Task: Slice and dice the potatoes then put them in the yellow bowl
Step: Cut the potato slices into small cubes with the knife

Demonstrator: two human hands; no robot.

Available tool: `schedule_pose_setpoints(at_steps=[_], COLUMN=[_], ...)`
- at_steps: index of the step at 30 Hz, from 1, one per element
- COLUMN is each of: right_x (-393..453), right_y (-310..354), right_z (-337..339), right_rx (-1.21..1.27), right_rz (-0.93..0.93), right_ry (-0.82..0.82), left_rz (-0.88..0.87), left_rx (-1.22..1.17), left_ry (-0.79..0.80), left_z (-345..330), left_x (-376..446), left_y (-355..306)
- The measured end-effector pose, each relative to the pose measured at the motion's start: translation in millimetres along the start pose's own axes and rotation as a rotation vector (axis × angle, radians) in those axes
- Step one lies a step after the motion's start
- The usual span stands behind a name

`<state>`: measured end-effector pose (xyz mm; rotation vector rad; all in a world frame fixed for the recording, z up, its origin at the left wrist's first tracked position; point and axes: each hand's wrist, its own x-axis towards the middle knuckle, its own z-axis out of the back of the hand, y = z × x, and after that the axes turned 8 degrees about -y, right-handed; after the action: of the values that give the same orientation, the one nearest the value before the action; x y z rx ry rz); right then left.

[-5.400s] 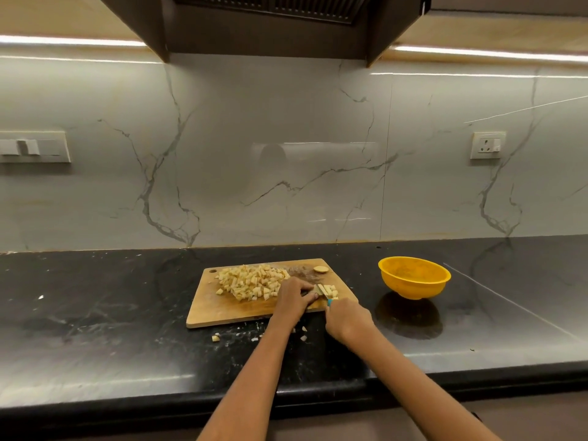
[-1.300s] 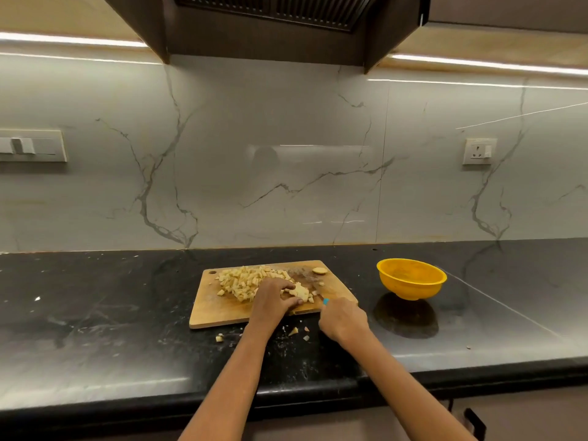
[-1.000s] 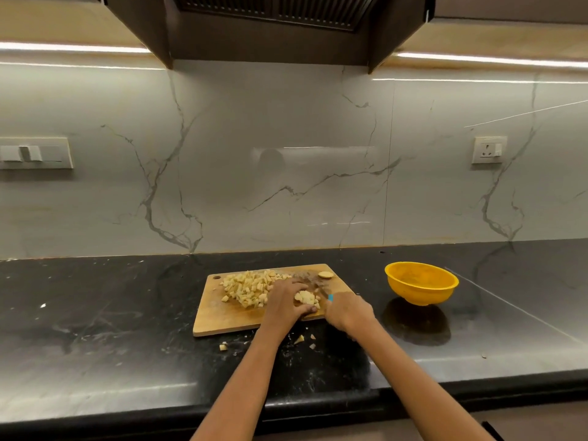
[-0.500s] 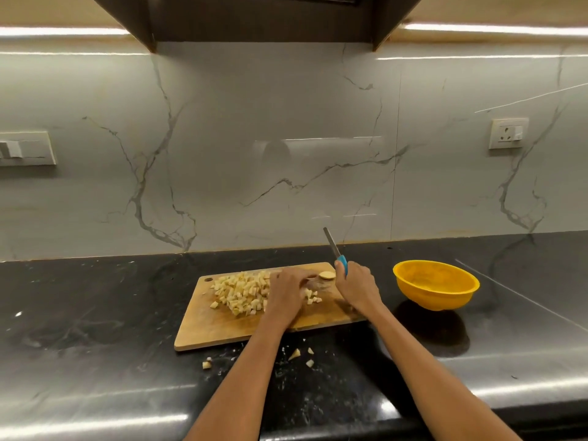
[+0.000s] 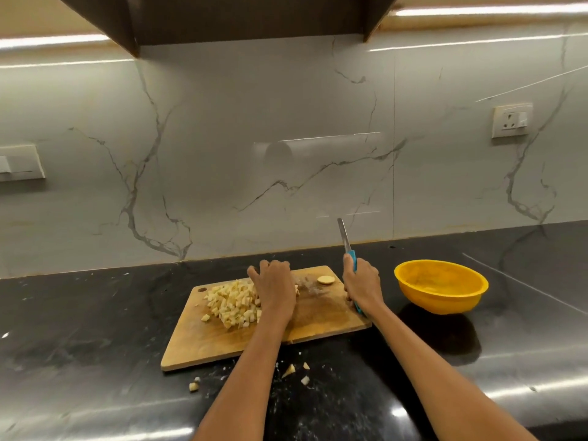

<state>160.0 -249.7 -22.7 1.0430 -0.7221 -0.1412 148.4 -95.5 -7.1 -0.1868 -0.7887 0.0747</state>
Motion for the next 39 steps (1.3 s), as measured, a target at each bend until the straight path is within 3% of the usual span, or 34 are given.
schedule_pose_setpoints(at_steps=[7, 13, 18, 29, 34, 39], right_x=[7.9, 11.3, 8.8, 7.1, -2.0, -20.8], right_y=[-4.2, -7.2, -4.7, -3.1, 4.7, 12.0], right_z=[-3.8, -3.4, -2.7, 3.8, 7.5, 17.5], right_rx=[0.008, 0.147, 0.111, 0.08, 0.08, 0.011], right_rz=[0.055, -0.015, 0.019, -0.003, -0.032, -0.022], right_ry=[-0.071, -0.182, -0.156, -0.12, -0.02, 0.122], left_rz=[0.03, -0.056, -0.068, -0.001, -0.002, -0.012], left_rx=[-0.023, -0.299, -0.253, -0.527, -0.59, -0.558], left_ry=[0.037, 0.332, 0.49, 0.403, 0.489, 0.355], left_z=[-7.8, -31.7, -40.9, -8.4, 4.9, 4.6], left_x=[15.6, 20.1, 19.1, 6.8, -10.6, -18.3], left_y=[-7.8, -37.1, -50.6, -43.7, -21.7, -18.4])
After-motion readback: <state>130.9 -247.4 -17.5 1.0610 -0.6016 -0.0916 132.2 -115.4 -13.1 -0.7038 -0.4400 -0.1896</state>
